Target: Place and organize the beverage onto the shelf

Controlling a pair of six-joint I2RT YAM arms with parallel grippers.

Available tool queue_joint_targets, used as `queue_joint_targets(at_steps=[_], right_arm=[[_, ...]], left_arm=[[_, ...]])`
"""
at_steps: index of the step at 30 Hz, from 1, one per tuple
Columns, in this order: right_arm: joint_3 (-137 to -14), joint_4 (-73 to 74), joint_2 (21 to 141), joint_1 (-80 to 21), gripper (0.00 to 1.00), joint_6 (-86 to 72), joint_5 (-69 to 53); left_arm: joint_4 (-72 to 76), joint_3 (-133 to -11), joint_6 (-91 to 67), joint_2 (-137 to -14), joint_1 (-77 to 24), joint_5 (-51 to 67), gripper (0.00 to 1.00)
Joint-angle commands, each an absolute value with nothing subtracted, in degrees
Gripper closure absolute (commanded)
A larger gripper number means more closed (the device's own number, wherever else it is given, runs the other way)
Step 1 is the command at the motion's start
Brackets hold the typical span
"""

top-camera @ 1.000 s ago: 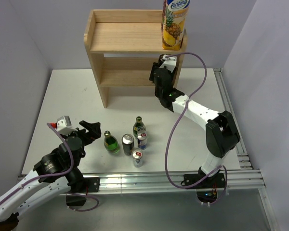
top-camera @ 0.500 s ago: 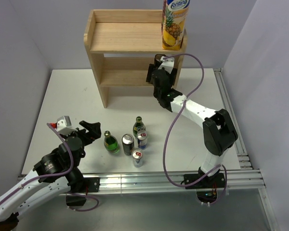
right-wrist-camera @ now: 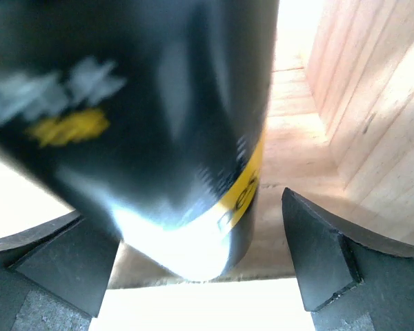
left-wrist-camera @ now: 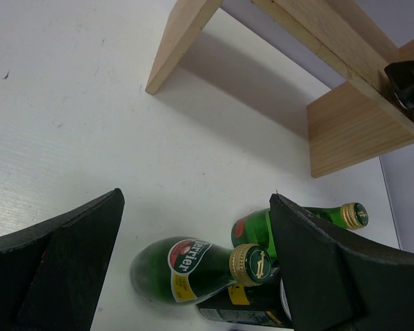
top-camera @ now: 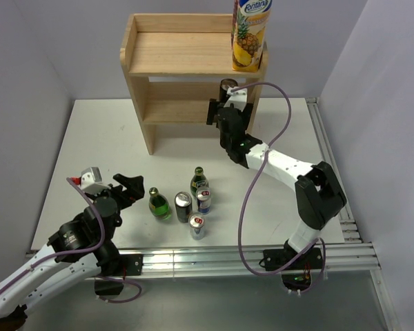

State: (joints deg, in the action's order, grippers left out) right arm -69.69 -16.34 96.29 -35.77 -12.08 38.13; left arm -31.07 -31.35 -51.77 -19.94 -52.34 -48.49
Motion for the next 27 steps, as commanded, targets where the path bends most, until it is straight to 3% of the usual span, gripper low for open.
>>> queue_joint_targets(at_steps=[1,20,27], right_arm=[[-67.16,-16.43,93.96,-37.09,0.0,-11.69,38.67],[-58.54,-14.33,81.83,-42.89,0.0,-12.39,47.02],[-52.57,-8.18,70.25,-47.54,0.0,-17.57,49.48]], left_arm=[[-29.97,-31.29,-51.33,-18.99,-52.56,-49.75,0.06],[-30.41,-31.82,-52.21,-21.09,-52.65,-50.97,0.06],[-29.35,-33.13,-52.73,-30.56,-52.65,-50.27,0.07]])
